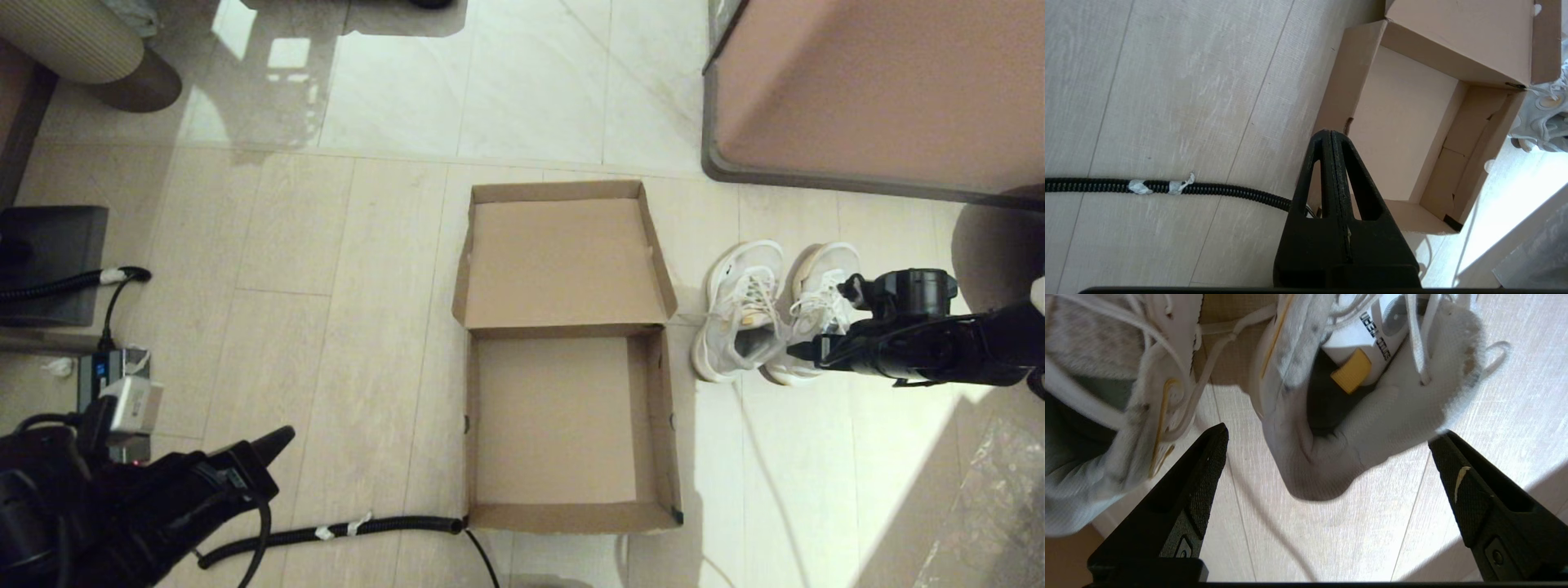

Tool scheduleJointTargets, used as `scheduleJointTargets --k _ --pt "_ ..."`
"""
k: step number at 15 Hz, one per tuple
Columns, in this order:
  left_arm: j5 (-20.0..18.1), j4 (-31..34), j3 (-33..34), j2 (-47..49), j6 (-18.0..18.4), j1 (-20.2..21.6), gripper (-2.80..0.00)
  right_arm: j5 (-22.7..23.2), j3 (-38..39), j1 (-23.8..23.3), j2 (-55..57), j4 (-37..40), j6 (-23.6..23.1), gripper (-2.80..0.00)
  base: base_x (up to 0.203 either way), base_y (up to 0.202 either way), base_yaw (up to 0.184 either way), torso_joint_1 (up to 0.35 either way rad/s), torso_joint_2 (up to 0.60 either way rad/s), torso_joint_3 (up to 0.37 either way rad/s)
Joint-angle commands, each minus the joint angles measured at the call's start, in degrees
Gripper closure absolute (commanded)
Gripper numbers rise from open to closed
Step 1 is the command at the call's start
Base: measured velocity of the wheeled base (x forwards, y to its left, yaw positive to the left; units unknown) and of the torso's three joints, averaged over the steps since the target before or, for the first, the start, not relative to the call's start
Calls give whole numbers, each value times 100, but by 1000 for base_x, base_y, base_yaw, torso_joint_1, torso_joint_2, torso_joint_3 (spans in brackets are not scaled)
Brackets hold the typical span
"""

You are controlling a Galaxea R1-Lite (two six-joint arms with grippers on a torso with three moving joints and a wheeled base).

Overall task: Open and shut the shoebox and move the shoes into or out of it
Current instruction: Put the shoes into the shoe box

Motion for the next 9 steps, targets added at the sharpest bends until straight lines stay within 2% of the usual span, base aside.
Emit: scheduleJointTargets --k 1,6,9 --pt "-1 -35 -15 9 -23 -3 0 10 93 7 -203 17 0 -280 0 0 0 0 0 0" --pt "-1 -34 -101 48 -40 -6 0 1 161 41 -856 827 8 -280 0 0 0 0 0 0" --pt "-1 -34 -171 63 -40 3 0 233 93 112 -735 846 21 -280 0 0 0 0 0 0"
